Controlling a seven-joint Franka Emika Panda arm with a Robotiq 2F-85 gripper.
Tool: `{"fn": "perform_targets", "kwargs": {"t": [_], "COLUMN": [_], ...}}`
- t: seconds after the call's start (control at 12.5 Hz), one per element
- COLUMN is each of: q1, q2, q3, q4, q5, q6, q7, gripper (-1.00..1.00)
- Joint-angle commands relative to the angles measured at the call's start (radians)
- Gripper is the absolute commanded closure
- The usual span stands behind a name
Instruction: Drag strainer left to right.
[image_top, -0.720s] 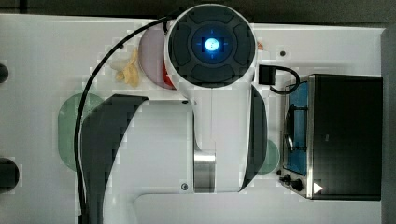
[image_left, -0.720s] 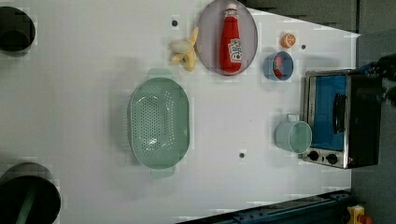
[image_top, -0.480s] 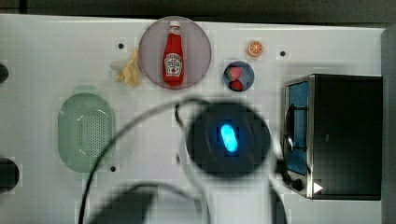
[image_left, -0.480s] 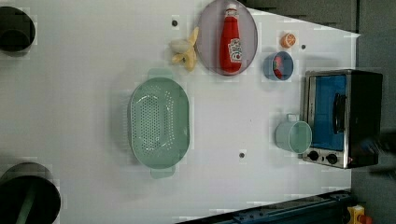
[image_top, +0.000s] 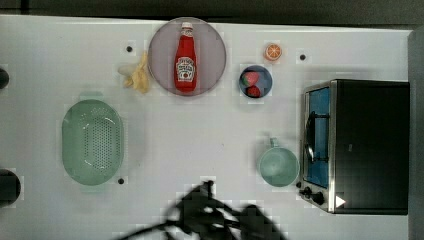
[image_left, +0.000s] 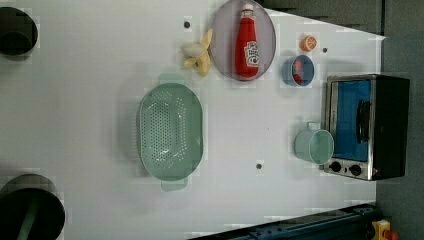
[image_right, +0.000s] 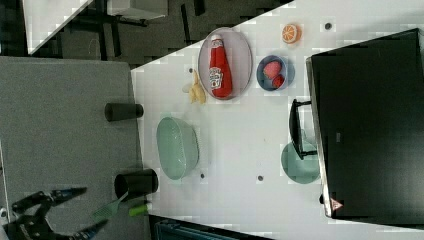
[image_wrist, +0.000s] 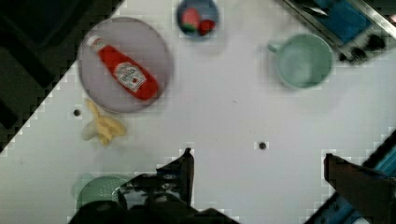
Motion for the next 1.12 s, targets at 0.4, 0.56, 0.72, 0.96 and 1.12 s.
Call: {"fn": "perform_targets", "kwargs": {"t": [0.4, 0.56, 0.72, 0.96, 1.12], "q1": [0.049, 0.049, 0.050, 0.054, 0.056], "q2": [0.311, 0.421, 0.542, 0.710, 0.803], "q3": [0.373, 0.461, 0.519, 0.560, 0.561], "q4": [-0.165, -0.184, -0.192, -0.195, -0.195], "q5": [0.011, 0.011, 0.010, 0.005, -0.015], "q6": [0.272, 0.404, 0.527, 0.688, 0.758], "q7": [0.332, 0.508, 0.690, 0.926, 1.046], "gripper": [-1.00, -1.00, -1.00, -1.00, -1.00]}}
